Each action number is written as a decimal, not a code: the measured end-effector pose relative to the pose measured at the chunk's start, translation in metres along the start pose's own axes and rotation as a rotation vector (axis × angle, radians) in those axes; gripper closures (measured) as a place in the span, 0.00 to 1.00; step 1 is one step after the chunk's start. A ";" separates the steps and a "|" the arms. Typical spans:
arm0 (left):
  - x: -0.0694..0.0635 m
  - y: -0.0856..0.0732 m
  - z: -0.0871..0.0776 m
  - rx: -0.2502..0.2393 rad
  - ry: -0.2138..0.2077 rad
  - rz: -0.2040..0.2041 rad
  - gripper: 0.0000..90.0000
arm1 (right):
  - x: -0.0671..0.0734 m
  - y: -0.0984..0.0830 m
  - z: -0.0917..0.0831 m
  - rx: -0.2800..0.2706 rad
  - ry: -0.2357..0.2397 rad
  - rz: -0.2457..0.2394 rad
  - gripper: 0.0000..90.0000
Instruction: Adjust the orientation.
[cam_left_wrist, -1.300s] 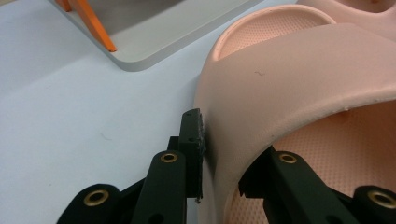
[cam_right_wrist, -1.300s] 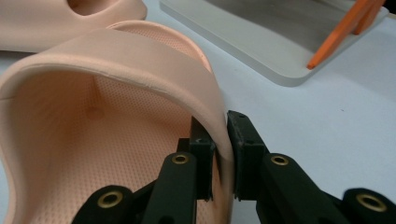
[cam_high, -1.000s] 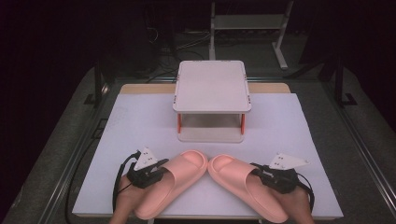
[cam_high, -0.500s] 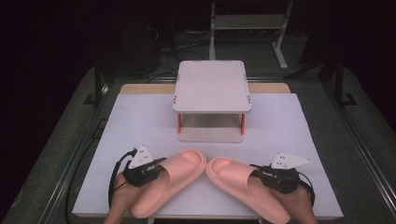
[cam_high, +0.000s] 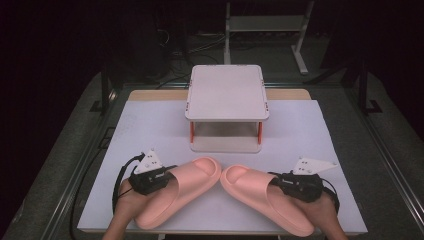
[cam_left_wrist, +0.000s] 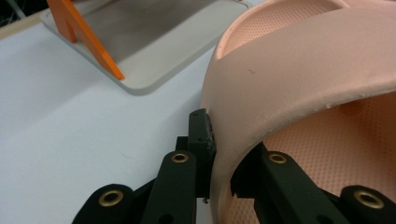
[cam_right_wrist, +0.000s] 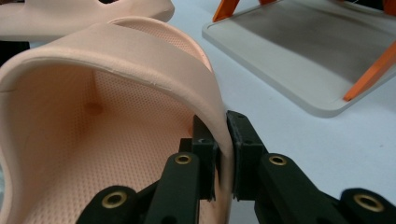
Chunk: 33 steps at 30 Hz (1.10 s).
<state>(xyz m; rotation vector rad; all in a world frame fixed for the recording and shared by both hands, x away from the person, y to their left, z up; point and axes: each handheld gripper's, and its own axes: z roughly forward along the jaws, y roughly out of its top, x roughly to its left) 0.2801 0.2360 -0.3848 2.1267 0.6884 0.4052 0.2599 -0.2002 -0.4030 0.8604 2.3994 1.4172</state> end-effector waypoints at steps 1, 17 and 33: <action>0.001 0.005 -0.002 -0.001 0.002 0.007 0.90 | 0.000 0.002 -0.001 -0.005 -0.001 0.000 0.91; 0.010 0.057 -0.030 -0.052 0.001 0.098 0.90 | -0.006 0.053 -0.035 -0.058 -0.009 -0.045 0.91; 0.026 0.103 -0.054 -0.043 0.007 0.150 0.90 | -0.013 0.095 -0.047 -0.073 0.008 -0.083 0.91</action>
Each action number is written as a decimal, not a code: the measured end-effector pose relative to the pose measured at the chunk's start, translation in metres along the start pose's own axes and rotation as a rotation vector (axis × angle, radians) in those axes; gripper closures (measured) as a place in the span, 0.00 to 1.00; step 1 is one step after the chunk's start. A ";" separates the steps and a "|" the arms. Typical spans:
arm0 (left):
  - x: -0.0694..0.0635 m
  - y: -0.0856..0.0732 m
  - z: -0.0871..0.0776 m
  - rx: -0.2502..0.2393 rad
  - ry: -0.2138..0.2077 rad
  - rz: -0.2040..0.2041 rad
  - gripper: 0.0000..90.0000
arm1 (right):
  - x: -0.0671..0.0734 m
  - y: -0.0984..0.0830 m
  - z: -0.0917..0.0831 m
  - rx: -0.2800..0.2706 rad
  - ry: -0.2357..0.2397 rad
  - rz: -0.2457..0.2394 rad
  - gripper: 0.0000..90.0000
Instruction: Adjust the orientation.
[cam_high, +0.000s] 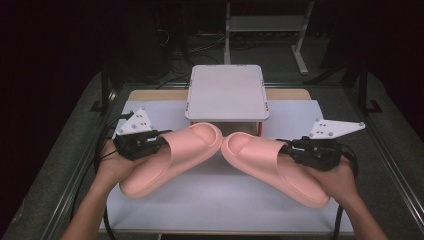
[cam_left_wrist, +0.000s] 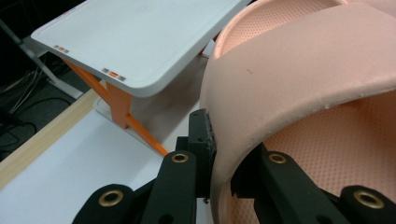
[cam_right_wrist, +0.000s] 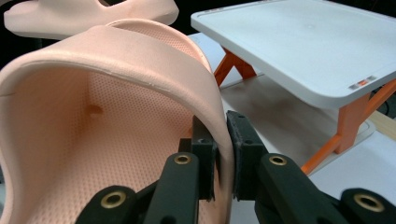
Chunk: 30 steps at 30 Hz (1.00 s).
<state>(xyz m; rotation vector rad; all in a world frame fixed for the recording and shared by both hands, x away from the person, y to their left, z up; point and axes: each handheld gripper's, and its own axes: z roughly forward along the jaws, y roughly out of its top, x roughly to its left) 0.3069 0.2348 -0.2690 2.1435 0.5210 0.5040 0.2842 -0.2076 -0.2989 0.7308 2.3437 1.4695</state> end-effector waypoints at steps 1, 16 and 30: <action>0.002 0.002 0.000 0.003 0.001 0.003 0.90 | -0.001 0.002 0.000 -0.001 -0.001 -0.001 0.91; 0.023 0.023 0.004 0.002 -0.016 0.013 0.90 | -0.022 0.024 -0.001 0.002 0.004 0.001 0.90; 0.040 0.035 0.007 0.006 -0.012 0.025 0.90 | -0.038 0.043 0.003 0.006 0.002 -0.001 0.90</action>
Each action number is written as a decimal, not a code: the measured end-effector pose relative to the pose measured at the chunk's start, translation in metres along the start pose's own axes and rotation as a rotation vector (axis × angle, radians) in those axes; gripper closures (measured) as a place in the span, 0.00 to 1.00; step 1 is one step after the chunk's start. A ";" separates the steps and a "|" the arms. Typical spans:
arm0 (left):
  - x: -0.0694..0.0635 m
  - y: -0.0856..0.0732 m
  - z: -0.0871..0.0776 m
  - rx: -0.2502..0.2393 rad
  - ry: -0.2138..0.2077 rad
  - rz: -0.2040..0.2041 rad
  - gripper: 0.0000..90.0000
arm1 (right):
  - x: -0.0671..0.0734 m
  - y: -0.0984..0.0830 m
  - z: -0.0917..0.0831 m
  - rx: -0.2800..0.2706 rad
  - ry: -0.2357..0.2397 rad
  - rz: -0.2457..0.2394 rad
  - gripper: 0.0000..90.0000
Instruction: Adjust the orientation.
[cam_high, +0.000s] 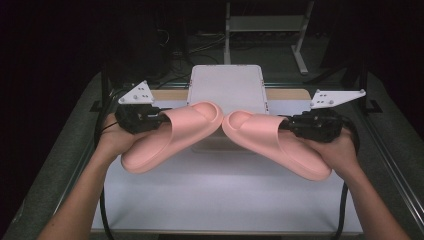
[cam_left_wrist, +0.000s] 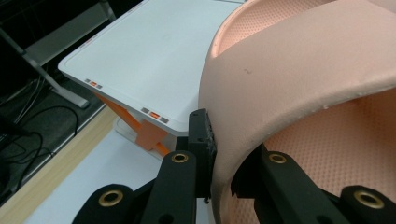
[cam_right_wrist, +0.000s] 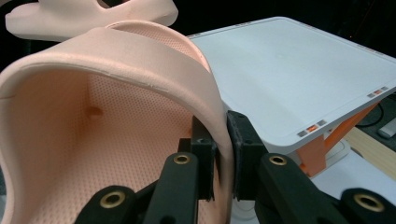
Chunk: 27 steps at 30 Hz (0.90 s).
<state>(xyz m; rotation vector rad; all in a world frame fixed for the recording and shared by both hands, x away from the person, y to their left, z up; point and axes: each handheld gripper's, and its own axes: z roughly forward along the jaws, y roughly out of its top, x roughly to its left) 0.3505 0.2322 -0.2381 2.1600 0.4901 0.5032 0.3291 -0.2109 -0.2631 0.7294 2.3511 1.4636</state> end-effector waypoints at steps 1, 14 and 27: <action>0.002 0.001 0.001 0.001 0.000 0.000 0.90 | -0.001 0.002 0.000 0.000 -0.001 -0.002 0.90; 0.016 0.007 0.004 0.006 0.011 -0.012 0.90 | -0.015 0.017 0.007 0.005 -0.010 -0.008 0.90; 0.036 0.019 0.014 0.022 0.015 0.006 0.90 | -0.032 0.028 0.014 0.011 -0.016 -0.011 0.90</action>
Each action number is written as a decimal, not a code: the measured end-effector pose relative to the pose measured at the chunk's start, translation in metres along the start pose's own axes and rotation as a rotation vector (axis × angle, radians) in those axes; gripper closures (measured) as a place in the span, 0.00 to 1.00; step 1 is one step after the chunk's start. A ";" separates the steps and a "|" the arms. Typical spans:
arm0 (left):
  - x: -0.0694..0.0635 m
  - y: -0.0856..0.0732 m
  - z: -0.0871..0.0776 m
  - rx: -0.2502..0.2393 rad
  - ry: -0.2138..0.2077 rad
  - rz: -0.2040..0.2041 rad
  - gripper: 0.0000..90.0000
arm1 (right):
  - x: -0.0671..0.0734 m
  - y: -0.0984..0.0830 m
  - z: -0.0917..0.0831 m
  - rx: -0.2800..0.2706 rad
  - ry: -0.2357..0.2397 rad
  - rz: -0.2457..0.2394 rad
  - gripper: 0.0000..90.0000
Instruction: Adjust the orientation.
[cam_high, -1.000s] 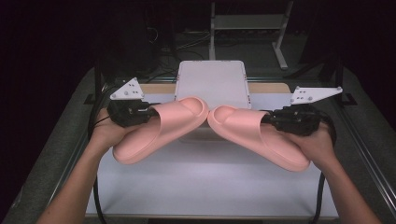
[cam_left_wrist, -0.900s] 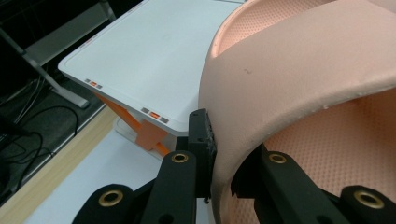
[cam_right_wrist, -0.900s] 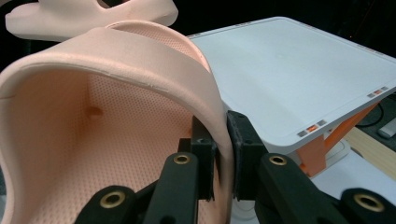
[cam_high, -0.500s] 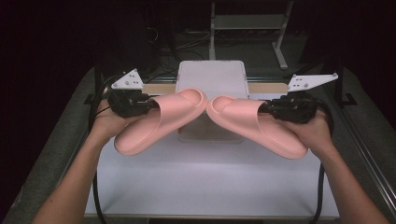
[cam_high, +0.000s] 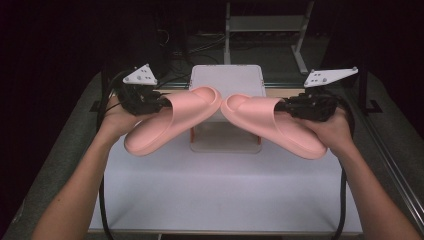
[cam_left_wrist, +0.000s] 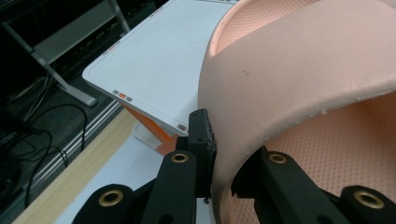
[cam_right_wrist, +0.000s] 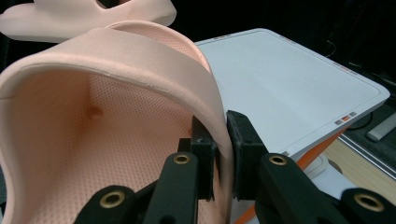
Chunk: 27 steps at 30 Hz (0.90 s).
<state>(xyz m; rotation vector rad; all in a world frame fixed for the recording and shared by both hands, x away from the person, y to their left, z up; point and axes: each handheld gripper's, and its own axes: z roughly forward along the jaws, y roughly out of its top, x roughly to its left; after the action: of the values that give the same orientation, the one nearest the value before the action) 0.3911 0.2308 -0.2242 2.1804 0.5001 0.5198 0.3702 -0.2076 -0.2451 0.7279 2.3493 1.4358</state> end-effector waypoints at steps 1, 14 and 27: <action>0.002 0.001 0.001 0.002 -0.001 0.003 0.90 | -0.002 0.001 0.001 0.000 -0.001 -0.002 0.90; 0.031 0.018 0.020 0.027 0.013 0.011 0.90 | -0.033 0.013 0.014 -0.008 -0.012 0.022 0.90; 0.042 0.016 0.035 0.045 0.015 -0.014 0.90 | -0.047 0.016 0.022 0.008 -0.026 0.047 0.90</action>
<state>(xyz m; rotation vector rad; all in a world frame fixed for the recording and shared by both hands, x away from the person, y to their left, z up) 0.4474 0.2211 -0.2241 2.2157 0.5393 0.5223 0.4246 -0.2116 -0.2422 0.8046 2.3344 1.4275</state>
